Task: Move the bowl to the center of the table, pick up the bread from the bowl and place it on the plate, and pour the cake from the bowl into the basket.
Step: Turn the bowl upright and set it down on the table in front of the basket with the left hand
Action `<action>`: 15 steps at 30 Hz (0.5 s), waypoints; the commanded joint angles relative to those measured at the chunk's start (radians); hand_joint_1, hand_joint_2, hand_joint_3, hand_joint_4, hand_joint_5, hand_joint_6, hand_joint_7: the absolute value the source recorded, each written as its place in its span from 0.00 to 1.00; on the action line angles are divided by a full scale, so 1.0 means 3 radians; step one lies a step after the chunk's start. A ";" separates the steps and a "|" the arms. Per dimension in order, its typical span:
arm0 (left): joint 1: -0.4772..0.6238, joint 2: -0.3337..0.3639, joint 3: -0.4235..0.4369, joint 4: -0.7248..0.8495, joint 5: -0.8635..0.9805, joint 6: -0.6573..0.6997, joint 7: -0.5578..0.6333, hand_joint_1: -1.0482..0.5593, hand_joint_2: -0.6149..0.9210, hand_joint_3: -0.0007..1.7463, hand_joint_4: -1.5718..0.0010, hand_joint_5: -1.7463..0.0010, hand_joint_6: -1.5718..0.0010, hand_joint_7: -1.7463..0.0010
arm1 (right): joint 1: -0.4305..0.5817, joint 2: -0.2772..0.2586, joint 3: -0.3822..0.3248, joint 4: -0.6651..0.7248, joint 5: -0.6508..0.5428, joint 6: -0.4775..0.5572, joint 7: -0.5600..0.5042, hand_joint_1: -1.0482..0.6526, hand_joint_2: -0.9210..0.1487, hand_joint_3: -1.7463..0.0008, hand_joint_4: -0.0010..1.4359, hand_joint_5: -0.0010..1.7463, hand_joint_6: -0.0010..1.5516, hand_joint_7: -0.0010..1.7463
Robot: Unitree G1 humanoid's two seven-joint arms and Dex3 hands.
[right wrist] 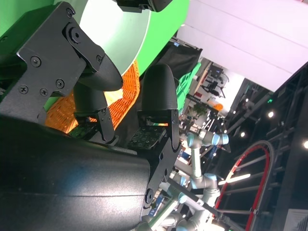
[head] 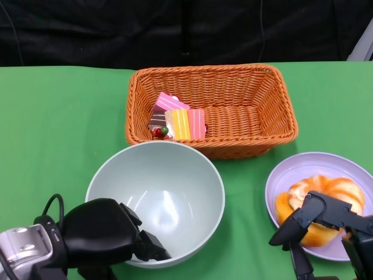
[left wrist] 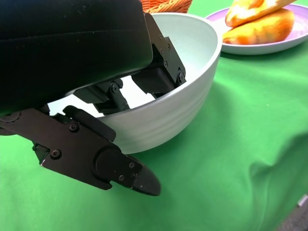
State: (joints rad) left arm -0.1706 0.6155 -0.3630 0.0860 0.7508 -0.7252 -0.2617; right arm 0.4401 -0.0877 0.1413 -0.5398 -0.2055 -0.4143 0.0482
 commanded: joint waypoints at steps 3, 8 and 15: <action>0.0067 0.0155 0.0059 -0.0434 -0.0407 0.0334 -0.0543 0.14 1.00 0.10 0.73 0.93 0.74 1.00 | -0.0045 -0.0029 0.0029 -0.0041 0.0113 0.0071 0.0076 0.59 0.67 0.14 0.44 0.87 0.41 0.70; 0.0093 0.0243 0.0235 -0.0971 -0.0972 0.0813 -0.1068 0.10 1.00 0.11 0.78 0.95 0.77 1.00 | -0.0164 -0.0012 0.0046 0.0017 0.0151 0.0130 0.0109 0.58 0.65 0.15 0.42 0.89 0.38 0.71; 0.0174 0.0222 0.0605 -0.1263 -0.2226 0.1097 -0.1361 0.14 1.00 0.08 0.65 0.89 0.69 0.97 | -0.0242 -0.0020 0.0086 -0.0018 0.0159 0.0250 0.0153 0.56 0.64 0.19 0.40 0.89 0.34 0.74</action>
State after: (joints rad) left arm -0.1285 0.6731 -0.2095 -0.2809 0.1393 -0.4044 -0.6525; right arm 0.3726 -0.0869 0.1687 -0.5359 -0.1750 -0.3483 0.0901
